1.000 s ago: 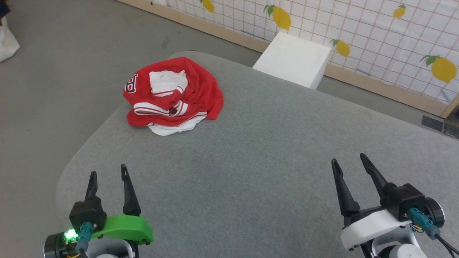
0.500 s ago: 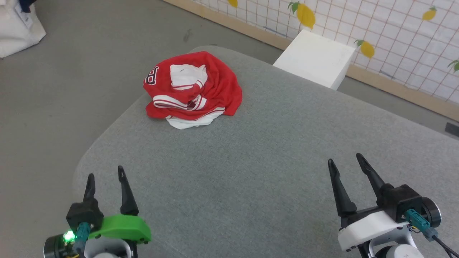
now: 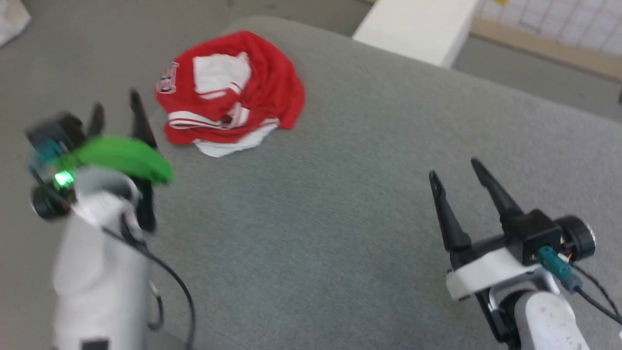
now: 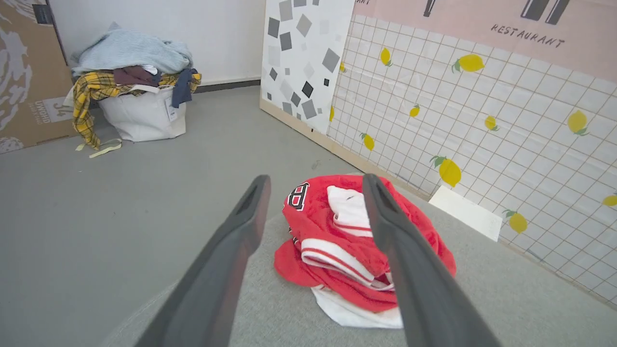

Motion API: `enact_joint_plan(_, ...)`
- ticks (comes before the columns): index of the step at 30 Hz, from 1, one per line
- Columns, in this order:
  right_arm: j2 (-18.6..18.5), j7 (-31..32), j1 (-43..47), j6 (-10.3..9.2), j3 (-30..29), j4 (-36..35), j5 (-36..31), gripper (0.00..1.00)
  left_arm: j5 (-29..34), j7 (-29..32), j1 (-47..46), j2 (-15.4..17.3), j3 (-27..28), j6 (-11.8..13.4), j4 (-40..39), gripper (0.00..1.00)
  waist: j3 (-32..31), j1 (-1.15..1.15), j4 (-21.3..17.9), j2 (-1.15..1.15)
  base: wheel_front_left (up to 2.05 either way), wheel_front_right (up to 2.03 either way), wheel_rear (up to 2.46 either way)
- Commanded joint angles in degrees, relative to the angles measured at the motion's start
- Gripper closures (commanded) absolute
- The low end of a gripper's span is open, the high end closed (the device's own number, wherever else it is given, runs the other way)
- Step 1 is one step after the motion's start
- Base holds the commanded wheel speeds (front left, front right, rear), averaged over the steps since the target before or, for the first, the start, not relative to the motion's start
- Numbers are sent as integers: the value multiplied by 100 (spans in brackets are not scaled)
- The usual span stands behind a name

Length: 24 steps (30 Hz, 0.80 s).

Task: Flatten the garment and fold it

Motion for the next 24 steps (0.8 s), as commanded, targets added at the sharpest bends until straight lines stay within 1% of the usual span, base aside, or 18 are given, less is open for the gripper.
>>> enact_joint_plan(1, -22, 18, -145, -10, 13, -60, -63, 0, -101, 145, -324, 130, 47, -64, 176, 0, 1103, -1, -989, 0, 0, 0, 0)
enact_joint_plan(7, -137, 49, -523, -10, 91, -170, -82, 0, -432, 1038, -1362, 571, 266, -107, 903, 0, 1921, -1, -1597, 0, 0, 0, 0)
enact_joint_plan(13, -139, -50, -773, -10, 99, -192, -19, 0, -664, 2115, -1716, 862, 373, 35, 1379, 0, 2427, -1, -1953, 0, 0, 0, 0)
enact_joint_plan(18, -135, -150, -863, -10, 129, -96, 3, 0, -653, 2880, -1615, 1054, 333, 268, 1660, 0, 2532, -1, -2063, 0, 0, 0, 0)
enact_joint_plan(22, -108, -251, -882, -10, 124, 43, 64, 0, -636, 3694, -1331, 1129, 233, 475, 1791, 0, 2351, -1, -2103, 0, 0, 0, 0)
enact_joint_plan(23, -98, -285, -869, -10, 127, 96, 89, 0, -639, 3905, -1246, 1158, 194, 472, 1770, 16, 2264, -1, -2107, 0, 0, 0, 0)
enact_joint_plan(24, -90, -313, -855, -10, 130, 143, 113, 0, -649, 4023, -1178, 1182, 165, 426, 1716, 53, 2177, -1, -2109, 0, 0, 0, 0)
